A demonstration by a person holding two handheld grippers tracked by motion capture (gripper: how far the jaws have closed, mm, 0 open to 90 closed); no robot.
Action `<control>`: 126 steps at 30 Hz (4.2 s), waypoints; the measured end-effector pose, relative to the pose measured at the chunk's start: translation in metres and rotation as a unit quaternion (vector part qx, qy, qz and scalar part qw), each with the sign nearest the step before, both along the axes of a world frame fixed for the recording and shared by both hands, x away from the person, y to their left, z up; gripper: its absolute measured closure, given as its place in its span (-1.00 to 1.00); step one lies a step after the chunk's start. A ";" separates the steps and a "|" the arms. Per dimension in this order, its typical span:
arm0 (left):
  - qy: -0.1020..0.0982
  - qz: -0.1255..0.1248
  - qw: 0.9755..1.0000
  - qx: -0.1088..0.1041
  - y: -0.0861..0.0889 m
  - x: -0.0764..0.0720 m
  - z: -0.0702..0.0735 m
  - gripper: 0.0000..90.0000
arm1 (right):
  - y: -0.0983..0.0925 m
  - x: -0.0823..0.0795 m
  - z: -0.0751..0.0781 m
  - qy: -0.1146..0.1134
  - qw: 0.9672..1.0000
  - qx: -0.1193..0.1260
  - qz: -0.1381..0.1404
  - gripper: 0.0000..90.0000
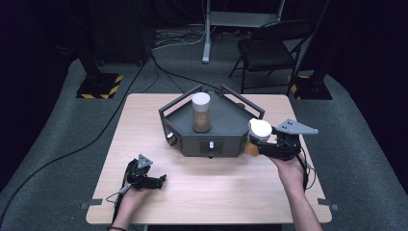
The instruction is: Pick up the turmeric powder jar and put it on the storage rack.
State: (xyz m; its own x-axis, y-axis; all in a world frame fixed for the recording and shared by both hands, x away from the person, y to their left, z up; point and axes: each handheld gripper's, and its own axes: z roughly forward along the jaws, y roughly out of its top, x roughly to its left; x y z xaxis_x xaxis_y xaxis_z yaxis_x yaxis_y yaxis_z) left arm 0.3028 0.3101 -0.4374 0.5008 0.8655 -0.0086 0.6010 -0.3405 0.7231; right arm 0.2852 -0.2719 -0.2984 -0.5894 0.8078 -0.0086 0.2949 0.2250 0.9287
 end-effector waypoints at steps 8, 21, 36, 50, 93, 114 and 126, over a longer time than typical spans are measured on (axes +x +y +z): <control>0.000 0.000 1.000 0.000 0.000 0.000 0.000 -0.99 | 0.005 0.008 0.012 -0.007 1.000 0.002 -0.003 -0.35; 0.000 0.000 1.000 0.000 0.000 0.000 0.000 -0.99 | 0.016 0.026 0.026 -0.011 1.000 -0.008 -0.012 -0.35; 0.000 0.000 1.000 0.000 0.000 0.000 0.000 -0.99 | 0.035 0.047 0.033 -0.018 0.999 -0.020 -0.025 -0.35; 0.000 0.000 1.000 0.000 0.000 0.000 0.000 -0.99 | 0.057 0.075 0.030 -0.008 0.999 -0.020 -0.029 -0.35; 0.000 -0.001 1.000 0.000 0.000 0.000 0.000 -0.99 | 0.065 0.099 0.020 0.034 0.999 0.001 -0.039 -0.81; 0.000 -0.001 1.000 0.000 0.000 0.000 0.000 -0.99 | 0.041 0.072 0.005 0.030 0.998 0.012 -0.047 -1.00; 0.000 -0.001 1.000 0.000 0.000 0.000 0.000 -0.99 | 0.021 0.053 -0.012 0.024 0.997 0.022 -0.063 -1.00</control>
